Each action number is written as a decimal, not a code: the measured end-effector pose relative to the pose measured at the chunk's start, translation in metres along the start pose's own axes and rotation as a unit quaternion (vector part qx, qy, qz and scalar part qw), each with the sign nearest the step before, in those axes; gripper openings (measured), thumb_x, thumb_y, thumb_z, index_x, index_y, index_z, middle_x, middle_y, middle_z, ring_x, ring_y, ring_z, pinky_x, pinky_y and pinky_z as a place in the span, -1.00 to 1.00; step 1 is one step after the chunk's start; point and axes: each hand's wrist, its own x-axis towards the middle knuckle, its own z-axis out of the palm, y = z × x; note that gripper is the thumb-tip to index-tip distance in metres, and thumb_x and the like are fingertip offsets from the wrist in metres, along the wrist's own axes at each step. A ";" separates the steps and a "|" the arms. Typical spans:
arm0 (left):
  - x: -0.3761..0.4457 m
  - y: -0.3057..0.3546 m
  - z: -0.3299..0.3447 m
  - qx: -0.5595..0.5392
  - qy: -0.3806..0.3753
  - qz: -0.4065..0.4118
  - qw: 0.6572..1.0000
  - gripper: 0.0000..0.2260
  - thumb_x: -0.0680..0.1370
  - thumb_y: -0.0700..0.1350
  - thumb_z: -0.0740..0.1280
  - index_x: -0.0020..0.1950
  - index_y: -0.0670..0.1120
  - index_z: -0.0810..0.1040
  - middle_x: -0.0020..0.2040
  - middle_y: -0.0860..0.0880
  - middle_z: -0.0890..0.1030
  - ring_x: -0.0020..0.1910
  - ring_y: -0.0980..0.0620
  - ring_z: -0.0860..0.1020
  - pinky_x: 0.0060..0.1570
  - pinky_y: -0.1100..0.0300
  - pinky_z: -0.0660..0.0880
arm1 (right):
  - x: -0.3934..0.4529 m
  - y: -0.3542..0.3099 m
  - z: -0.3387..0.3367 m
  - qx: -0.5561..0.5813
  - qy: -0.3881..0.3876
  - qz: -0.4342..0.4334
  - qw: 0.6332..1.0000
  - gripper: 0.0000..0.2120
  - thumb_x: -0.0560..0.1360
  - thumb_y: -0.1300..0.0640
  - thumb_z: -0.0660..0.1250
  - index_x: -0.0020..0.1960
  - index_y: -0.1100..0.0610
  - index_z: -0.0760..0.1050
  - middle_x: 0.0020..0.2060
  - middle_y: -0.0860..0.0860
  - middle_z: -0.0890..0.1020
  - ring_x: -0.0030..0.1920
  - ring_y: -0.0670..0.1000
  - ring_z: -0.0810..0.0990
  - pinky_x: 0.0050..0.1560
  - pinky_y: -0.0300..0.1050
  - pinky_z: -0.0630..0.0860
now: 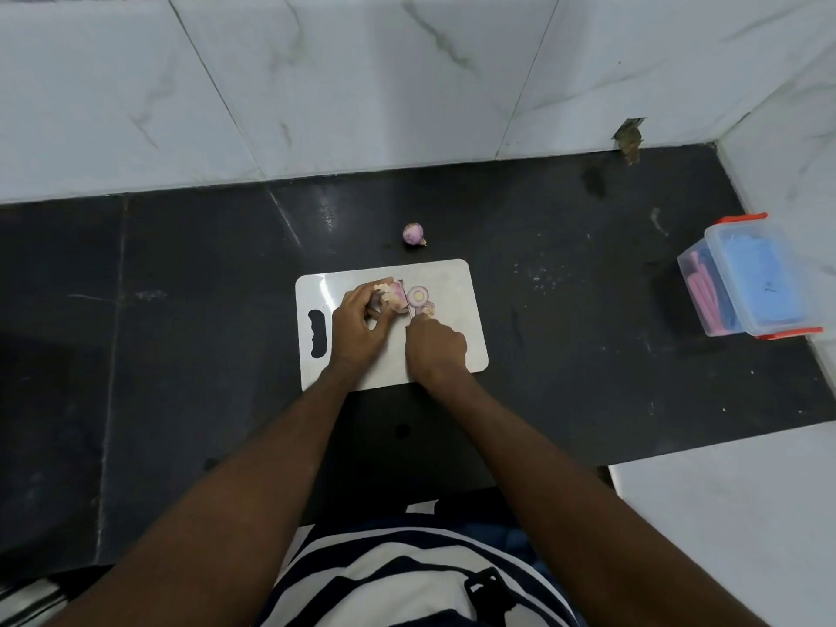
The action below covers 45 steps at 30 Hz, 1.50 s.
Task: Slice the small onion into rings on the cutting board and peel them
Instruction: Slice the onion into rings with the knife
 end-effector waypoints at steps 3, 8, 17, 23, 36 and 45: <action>0.001 -0.002 -0.002 0.012 0.004 0.020 1.000 -0.72 0.64 -0.07 0.48 0.35 0.04 0.61 0.14 0.31 0.60 0.06 -0.03 0.65 0.05 0.01 0.67 | -0.019 0.004 0.003 -0.006 -0.013 0.006 1.000 -0.77 0.66 0.23 0.16 0.28 0.18 0.46 0.14 0.07 0.67 0.14 0.14 0.68 0.00 -0.02 0.47; -0.001 -0.002 -0.003 0.027 -0.009 0.029 0.999 -0.69 0.68 -0.16 0.39 0.44 -0.03 0.57 0.32 0.08 0.64 0.17 -0.01 0.62 0.13 -0.03 0.63 | -0.039 0.013 0.012 0.004 -0.025 0.007 1.000 -0.81 0.63 0.28 0.19 0.22 0.19 0.46 0.08 0.09 0.69 0.09 0.17 0.70 -0.09 -0.03 0.38; -0.009 -0.006 -0.007 0.044 0.002 0.034 0.998 -0.51 0.55 -0.29 0.46 0.47 -0.06 0.57 0.37 0.01 0.58 0.35 0.01 0.58 0.31 -0.09 0.62 | -0.050 0.029 0.013 -0.001 -0.012 0.007 1.000 -0.84 0.62 0.28 0.20 0.18 0.17 0.45 0.04 0.09 0.69 0.04 0.16 0.70 -0.16 -0.02 0.38; -0.012 0.000 -0.010 0.039 -0.010 0.010 0.999 -0.50 0.51 -0.11 0.63 0.42 -0.07 0.60 0.34 -0.02 0.62 0.28 0.05 0.57 0.21 0.55 0.39 | -0.056 0.035 0.014 0.028 -0.018 0.036 0.999 -0.80 0.61 0.26 0.22 0.23 0.18 0.44 0.10 0.09 0.66 0.09 0.17 0.69 -0.11 -0.01 0.44; -0.012 0.003 -0.009 0.105 0.034 0.001 0.994 -0.66 0.63 -0.03 0.50 0.37 -0.09 0.61 0.30 -0.02 0.64 0.30 -0.02 0.52 0.30 0.19 0.45 | -0.062 0.046 0.025 0.081 0.013 0.042 0.996 -0.72 0.75 0.00 -0.01 0.20 0.13 0.39 0.10 0.10 0.65 0.07 0.20 0.67 -0.09 0.02 0.40; -0.013 0.014 -0.004 0.164 0.078 -0.030 0.983 -0.51 0.51 0.08 0.56 0.39 -0.03 0.57 0.35 -0.01 0.57 0.31 -0.03 0.52 0.36 -0.05 0.54 | -0.046 0.062 0.015 0.085 -0.002 0.027 0.996 -0.71 0.75 0.00 -0.01 0.26 0.14 0.38 0.16 0.12 0.62 0.13 0.20 0.65 -0.01 0.04 0.49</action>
